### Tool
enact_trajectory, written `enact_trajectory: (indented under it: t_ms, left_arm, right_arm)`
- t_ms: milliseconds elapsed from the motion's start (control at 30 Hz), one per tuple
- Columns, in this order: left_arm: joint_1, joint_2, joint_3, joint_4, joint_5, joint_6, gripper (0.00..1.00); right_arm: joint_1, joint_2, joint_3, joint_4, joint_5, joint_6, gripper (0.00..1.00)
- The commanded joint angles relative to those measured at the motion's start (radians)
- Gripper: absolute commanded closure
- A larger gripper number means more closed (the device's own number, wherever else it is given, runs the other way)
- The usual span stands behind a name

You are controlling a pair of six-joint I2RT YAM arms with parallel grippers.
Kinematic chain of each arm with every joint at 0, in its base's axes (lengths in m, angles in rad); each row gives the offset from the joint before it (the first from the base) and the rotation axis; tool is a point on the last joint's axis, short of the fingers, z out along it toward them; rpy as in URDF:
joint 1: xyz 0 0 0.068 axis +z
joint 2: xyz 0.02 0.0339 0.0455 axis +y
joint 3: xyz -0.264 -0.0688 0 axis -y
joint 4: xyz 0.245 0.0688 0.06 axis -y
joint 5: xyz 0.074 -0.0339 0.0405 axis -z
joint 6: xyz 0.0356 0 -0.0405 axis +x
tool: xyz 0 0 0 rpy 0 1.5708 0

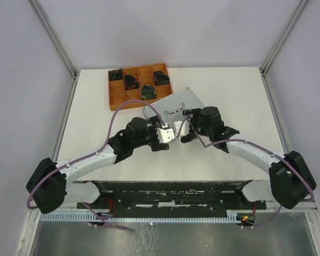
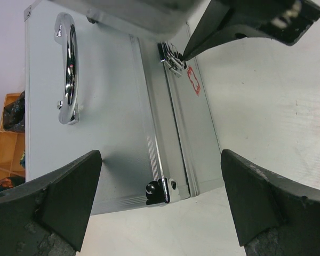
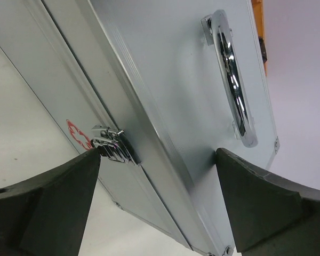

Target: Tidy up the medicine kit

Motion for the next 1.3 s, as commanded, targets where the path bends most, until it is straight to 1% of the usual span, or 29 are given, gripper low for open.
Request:
enact_trajectory:
  t_ms: [0, 100, 300, 367, 433, 633, 767, 833, 900, 967, 1100, 1200, 1267]
  left_arm:
    - [0.006, -0.011, 0.019, 0.007, 0.019, -0.034, 0.01]
    - [0.005, -0.012, 0.018, 0.007, 0.021, -0.034, 0.01]
    - [0.007, -0.013, 0.012, 0.003, 0.029, -0.035, 0.01]
    - [0.006, -0.013, 0.012, 0.004, 0.027, -0.035, 0.01]
    - [0.008, -0.014, 0.012, 0.004, 0.024, -0.035, 0.01]
    - [0.023, -0.039, 0.013, 0.012, 0.027, -0.051, 0.01]
    - [0.044, -0.062, 0.019, 0.005, 0.055, -0.073, 0.01]
    - [0.063, -0.077, 0.024, 0.004, 0.078, -0.095, 0.01]
    - [0.095, -0.092, 0.037, 0.006, 0.113, -0.138, 0.01]
    - [0.136, -0.106, 0.053, 0.006, 0.147, -0.187, 0.01]
    - [0.226, -0.129, 0.082, 0.015, 0.186, -0.302, 0.01]
    - [0.315, -0.150, 0.089, 0.056, 0.160, -0.430, 0.01]
    - [0.352, -0.160, 0.091, 0.079, 0.094, -0.488, 0.01]
  right_arm:
    - [0.021, 0.023, -0.035, 0.107, 0.051, -0.027, 0.03]
    - [0.026, 0.031, -0.049, 0.141, 0.061, -0.013, 0.05]
    - [0.030, 0.040, -0.117, 0.270, 0.091, -0.015, 0.05]
    - [0.028, 0.032, -0.135, 0.288, 0.094, -0.002, 0.05]
    - [0.029, 0.013, -0.126, 0.249, 0.093, 0.023, 0.05]
    - [0.026, -0.092, -0.058, 0.042, 0.061, 0.101, 0.01]
    - [0.024, -0.146, 0.038, -0.186, 0.024, 0.130, 0.00]
    - [0.018, -0.164, 0.083, -0.275, 0.032, 0.183, 0.00]
    - [-0.009, -0.195, 0.105, -0.308, 0.033, 0.249, 0.00]
    - [-0.041, -0.242, 0.104, -0.298, 0.042, 0.321, 0.00]
    - [-0.083, -0.296, 0.120, -0.299, 0.147, 0.462, 0.00]
    - [-0.120, -0.277, 0.160, -0.351, 0.249, 0.578, 0.00]
    - [-0.150, -0.254, 0.183, -0.368, 0.313, 0.659, 0.00]
